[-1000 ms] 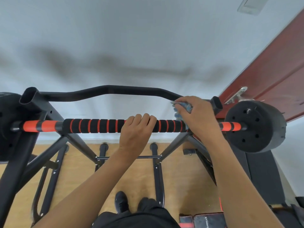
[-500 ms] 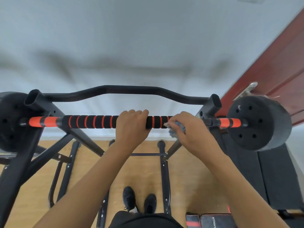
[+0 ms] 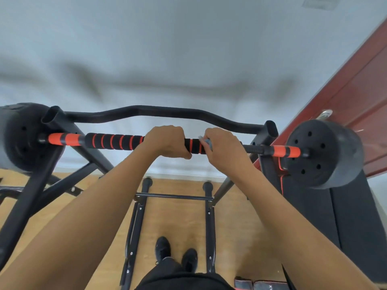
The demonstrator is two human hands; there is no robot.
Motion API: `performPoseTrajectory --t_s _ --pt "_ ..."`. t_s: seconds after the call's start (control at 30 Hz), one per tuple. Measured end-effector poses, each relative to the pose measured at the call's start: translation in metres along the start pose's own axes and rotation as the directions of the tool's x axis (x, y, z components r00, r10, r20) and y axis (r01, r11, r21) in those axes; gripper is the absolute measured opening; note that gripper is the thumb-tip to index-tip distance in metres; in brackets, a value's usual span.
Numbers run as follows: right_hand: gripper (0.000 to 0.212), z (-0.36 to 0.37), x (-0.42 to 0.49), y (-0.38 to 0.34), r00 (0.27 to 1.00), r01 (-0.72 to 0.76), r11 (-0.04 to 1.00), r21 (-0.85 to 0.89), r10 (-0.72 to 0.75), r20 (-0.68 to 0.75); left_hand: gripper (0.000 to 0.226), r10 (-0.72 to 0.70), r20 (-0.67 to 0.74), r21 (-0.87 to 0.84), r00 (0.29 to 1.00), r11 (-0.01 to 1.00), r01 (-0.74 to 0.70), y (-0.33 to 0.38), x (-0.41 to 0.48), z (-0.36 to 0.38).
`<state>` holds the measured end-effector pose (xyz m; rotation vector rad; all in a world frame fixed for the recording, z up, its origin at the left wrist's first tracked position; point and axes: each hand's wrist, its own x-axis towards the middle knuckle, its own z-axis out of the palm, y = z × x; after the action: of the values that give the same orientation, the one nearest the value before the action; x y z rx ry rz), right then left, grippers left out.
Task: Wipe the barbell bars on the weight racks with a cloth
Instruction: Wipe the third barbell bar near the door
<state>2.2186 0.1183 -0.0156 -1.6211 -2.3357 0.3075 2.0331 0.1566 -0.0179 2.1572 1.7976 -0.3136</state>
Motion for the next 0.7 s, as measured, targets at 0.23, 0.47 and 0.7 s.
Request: performPoseTrajectory --t_s 0.23,0.47,0.7 --pt "0.016 0.007 -0.028 0.006 0.996 0.074 0.997 0.017 -0.073 -0.052 0.026 0.075 0.141 -0.266 0.987 0.963 -0.035 -0.006 0.005 -0.01" --pt "0.02 0.016 -0.058 0.01 0.997 0.067 0.989 0.134 -0.062 -0.047 0.027 0.269 -0.572 0.169 0.775 0.963 -0.209 0.001 -0.017 0.045" --pt "0.014 -0.003 0.001 0.001 0.99 -0.058 0.994 0.096 0.07 -0.124 0.027 0.15 -0.541 0.215 0.827 0.976 -0.037 0.018 -0.009 0.049"
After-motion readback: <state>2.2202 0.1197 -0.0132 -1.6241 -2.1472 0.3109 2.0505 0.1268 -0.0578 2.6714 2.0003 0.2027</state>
